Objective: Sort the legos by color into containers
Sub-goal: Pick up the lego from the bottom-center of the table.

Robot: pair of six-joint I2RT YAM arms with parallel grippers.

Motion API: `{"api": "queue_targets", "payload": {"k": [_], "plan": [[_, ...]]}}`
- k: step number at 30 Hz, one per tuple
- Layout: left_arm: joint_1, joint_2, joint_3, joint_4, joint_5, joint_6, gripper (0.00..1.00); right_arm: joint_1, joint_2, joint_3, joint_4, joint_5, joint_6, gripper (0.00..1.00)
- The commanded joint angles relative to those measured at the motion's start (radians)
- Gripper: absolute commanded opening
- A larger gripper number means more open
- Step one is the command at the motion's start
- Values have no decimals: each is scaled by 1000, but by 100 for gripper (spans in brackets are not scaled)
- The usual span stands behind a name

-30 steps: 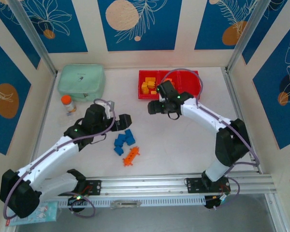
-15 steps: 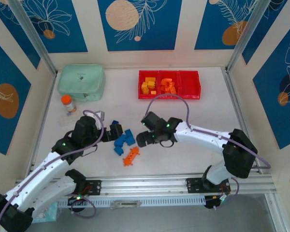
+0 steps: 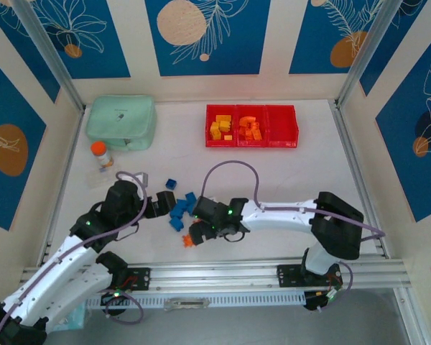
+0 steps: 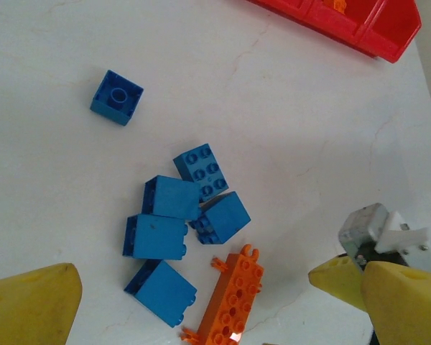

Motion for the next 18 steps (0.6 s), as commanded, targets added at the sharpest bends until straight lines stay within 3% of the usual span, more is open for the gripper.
{"api": "queue_targets", "payload": {"k": [1, 11, 18], "plan": [[8, -23, 7, -55, -51, -9, 99, 20, 49, 69, 19, 37, 67, 99], [11, -60, 6, -83, -85, -1, 99, 28, 177, 177, -32, 115, 175, 99], [12, -58, -6, -66, -78, -8, 99, 25, 246, 209, -43, 95, 181, 99]]}}
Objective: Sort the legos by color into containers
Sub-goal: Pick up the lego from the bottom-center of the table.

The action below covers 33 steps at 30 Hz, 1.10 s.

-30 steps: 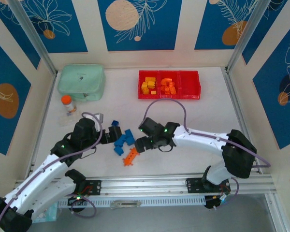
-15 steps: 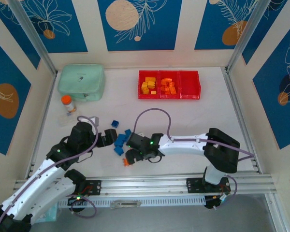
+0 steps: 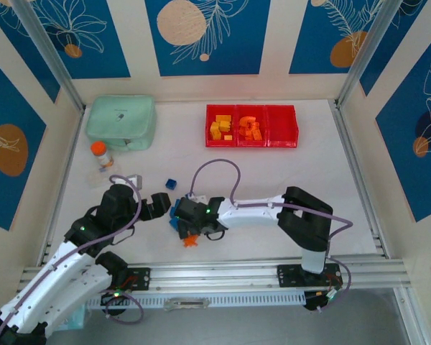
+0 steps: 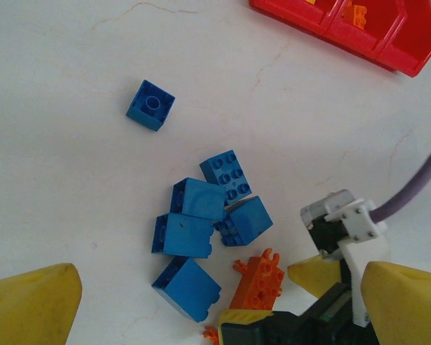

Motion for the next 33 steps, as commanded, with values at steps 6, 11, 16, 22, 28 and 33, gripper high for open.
{"api": "queue_targets", "payload": {"k": [6, 11, 16, 22, 28, 33], "plan": [[12, -7, -6, -7, -7, -13, 99, 7, 16, 23, -96, 9, 33, 99], [12, -18, -14, 1, -11, -24, 99, 15, -40, -21, -173, 22, 43, 99], [13, -22, -29, 20, -5, -30, 99, 22, -106, -96, -207, 21, 62, 96], [12, -16, -39, 52, -2, -36, 99, 16, -96, -102, -152, 20, 37, 81], [12, -10, -31, 39, -1, -30, 99, 8, -28, -45, -133, 25, -9, 67], [13, -18, -35, 38, -7, -30, 99, 5, 7, -39, -131, 36, -31, 52]]}}
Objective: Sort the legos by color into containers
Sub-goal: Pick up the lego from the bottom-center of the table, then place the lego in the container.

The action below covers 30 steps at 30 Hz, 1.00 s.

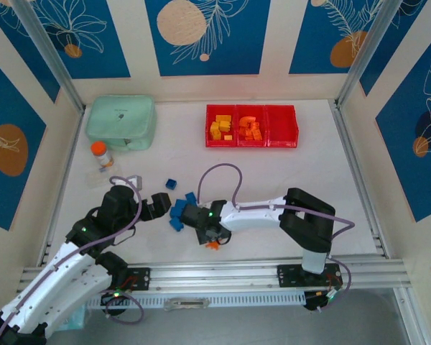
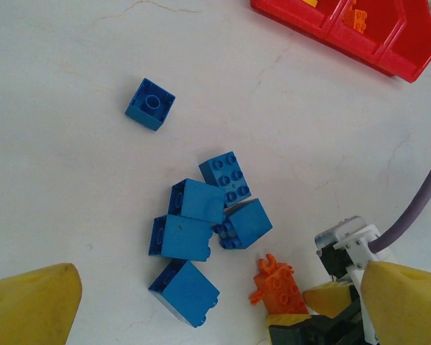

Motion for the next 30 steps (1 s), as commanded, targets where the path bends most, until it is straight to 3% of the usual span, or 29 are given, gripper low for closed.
{"api": "queue_targets", "payload": {"k": [1, 11, 18, 23, 30], "plan": [[13, -8, -6, 9, -6, -8, 99, -5, 40, 13, 15, 20, -17, 49], [14, -2, -2, 20, 1, -7, 99, -12, -12, -13, 22, 34, -42, 25], [14, 20, 22, 37, 16, 5, 99, -48, -133, -49, 21, 63, -64, 20], [14, 68, 40, 88, 43, 42, 99, -140, -245, -77, 21, 54, -111, 20], [14, 202, 78, 211, 102, 66, 99, -353, -354, -69, 65, -2, -244, 21]]}}
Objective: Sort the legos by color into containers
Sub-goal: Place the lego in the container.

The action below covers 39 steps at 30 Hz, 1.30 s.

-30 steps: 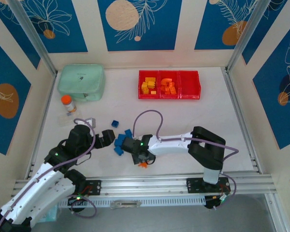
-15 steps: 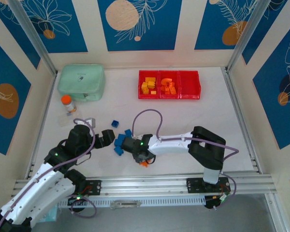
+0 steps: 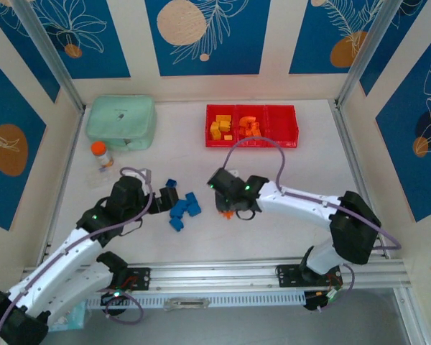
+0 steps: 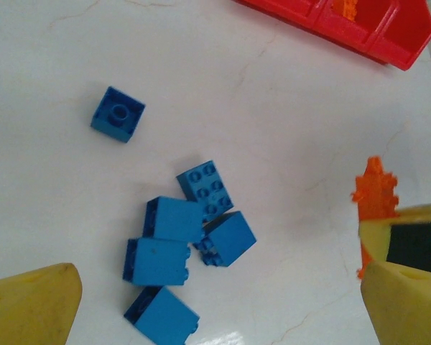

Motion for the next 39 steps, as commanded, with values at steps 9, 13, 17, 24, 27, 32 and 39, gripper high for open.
{"api": "queue_targets", "payload": {"k": [9, 13, 17, 24, 27, 32, 39], "plan": [[12, 194, 91, 213, 84, 40, 99, -333, 58, 165, 93, -107, -213, 21], [15, 268, 125, 263, 88, 51, 99, -423, 176, 293, 115, -115, -264, 21], [21, 335, 159, 319, 84, 52, 99, -504, 348, 478, 72, -117, -290, 21], [28, 455, 234, 362, 70, 63, 99, -586, 639, 836, -12, -47, -399, 21], [37, 490, 264, 361, 64, 70, 99, -625, 757, 992, -54, -79, -403, 21], [54, 513, 286, 363, 71, 66, 99, -636, 913, 1263, -155, -55, -427, 45], [65, 487, 291, 327, 78, 62, 99, -599, 824, 1228, -130, -56, -447, 61]]}}
